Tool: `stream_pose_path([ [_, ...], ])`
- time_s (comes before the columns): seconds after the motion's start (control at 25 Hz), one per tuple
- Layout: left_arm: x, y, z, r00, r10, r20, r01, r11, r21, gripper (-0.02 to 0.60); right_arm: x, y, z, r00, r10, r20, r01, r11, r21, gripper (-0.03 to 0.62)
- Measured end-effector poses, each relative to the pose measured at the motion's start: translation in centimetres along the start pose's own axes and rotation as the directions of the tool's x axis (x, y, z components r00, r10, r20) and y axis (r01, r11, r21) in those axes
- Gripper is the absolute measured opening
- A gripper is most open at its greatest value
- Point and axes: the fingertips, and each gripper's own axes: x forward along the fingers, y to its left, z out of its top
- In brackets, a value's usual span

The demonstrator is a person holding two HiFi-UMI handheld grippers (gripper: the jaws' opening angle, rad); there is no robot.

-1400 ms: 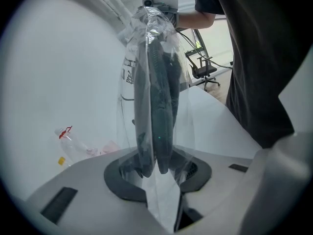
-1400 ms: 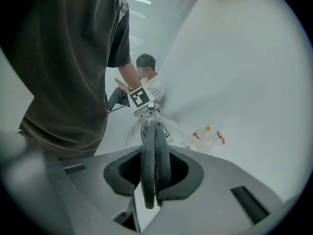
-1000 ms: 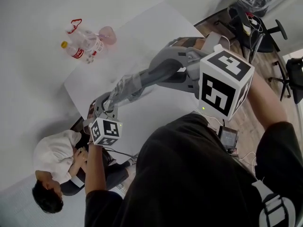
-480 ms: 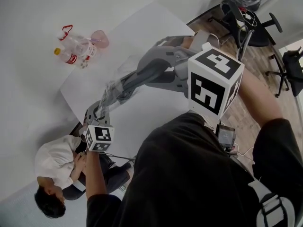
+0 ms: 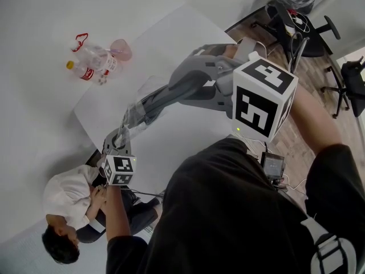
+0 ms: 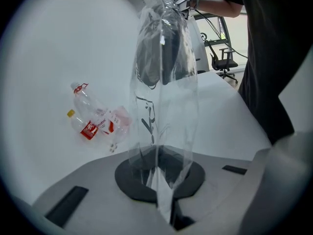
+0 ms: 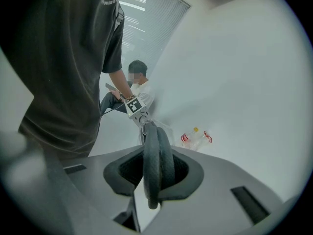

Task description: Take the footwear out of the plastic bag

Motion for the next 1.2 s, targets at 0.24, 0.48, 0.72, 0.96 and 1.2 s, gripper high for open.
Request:
stream_pose_path([
  [0.24,0.4,-0.3,-1.8,1.000,-0.004,-0.024,0.003,1.000,-0.022,0.023,0.0,0.2,-0.1,1.000,0.000,0.005,0.000,1.000,0.005,0.081],
  [0.48,0.2,-0.1,-2.9,0.999,0.000,-0.042,-0.002,0.999,-0.033,0.023,0.0,0.0,-0.4,1.000,-0.005,0.004,0.005,1.000,0.016,0.081],
  [0.72,0.6,0.0,-3.9,0.999,0.003,-0.050,-0.005,0.999,-0.047,0.023,0.0,-0.2,-0.4,1.000,-0.015,-0.003,0.015,1.000,0.009,0.081],
  [0.96,1.6,-0.2,-6.8,0.996,-0.013,-0.083,0.005,0.995,-0.103,0.023,0.1,-0.5,-0.8,0.998,-0.055,-0.011,0.055,0.998,0.013,0.081],
  [1.2,1.1,0.6,-8.3,0.992,-0.020,-0.128,-0.011,0.972,-0.233,0.023,-1.9,-2.6,-1.4,0.990,-0.141,0.005,0.140,0.989,0.056,0.081],
])
